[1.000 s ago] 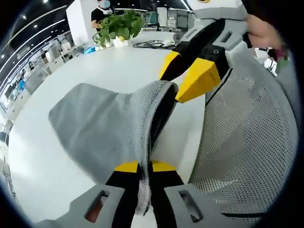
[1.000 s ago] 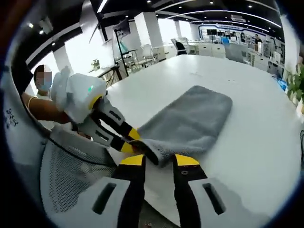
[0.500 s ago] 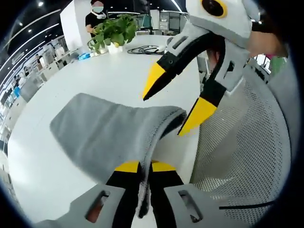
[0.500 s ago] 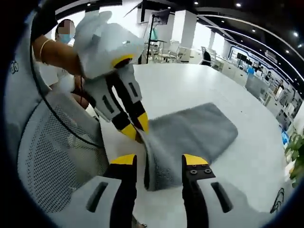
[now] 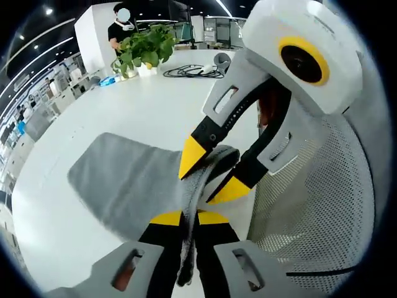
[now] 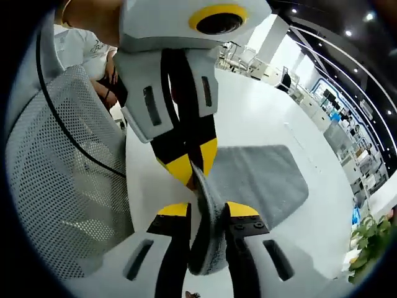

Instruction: Fold the towel on the table until its edges align and the towel forms a compact rectangular stack.

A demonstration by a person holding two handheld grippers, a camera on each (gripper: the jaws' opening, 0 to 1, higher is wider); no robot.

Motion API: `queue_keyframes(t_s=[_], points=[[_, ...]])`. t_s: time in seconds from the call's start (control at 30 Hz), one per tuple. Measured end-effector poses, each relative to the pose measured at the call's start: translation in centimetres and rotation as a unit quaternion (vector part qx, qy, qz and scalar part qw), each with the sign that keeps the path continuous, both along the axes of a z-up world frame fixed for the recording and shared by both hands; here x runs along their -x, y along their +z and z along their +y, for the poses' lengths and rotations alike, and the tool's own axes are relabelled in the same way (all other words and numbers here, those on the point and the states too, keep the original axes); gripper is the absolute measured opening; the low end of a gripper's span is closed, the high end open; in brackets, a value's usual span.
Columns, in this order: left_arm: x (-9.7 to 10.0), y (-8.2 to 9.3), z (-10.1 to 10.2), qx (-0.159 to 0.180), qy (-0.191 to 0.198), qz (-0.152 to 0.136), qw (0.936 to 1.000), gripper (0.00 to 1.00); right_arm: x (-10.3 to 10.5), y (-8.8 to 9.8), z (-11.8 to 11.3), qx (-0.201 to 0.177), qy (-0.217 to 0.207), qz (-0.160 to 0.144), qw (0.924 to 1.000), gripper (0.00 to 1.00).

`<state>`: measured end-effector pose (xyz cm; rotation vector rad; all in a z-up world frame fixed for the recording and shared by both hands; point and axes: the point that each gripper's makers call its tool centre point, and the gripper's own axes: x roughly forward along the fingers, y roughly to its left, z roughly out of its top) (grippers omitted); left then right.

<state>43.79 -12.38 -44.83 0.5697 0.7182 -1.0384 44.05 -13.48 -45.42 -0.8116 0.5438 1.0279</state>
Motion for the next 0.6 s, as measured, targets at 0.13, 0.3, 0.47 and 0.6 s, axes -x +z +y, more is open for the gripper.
queue_keyframes(t_s=[0.13, 0.3, 0.47, 0.6], points=[[0.1, -0.4, 0.1, 0.003, -0.004, -0.002, 1.0000, 0.06, 0.0, -0.1, 0.0, -0.030, -0.033, 0.047, 0.9979, 0.06], [-0.8, 0.8, 0.7, 0.022, -0.007, -0.058, 0.9981, 0.21, -1.0, 0.5, -0.4, -0.095, -0.090, 0.089, 0.9874, 0.04], [-1.1, 1.5, 2.4, 0.023, -0.002, -0.075, 0.9969, 0.34, -1.1, 1.5, -0.8, -0.113, -0.099, 0.098, 0.9837, 0.04], [-1.4, 0.5, 4.7, -0.002, -0.005, -0.099, 0.9951, 0.38, -1.5, 1.8, -0.9, -0.133, -0.116, 0.111, 0.9780, 0.04]])
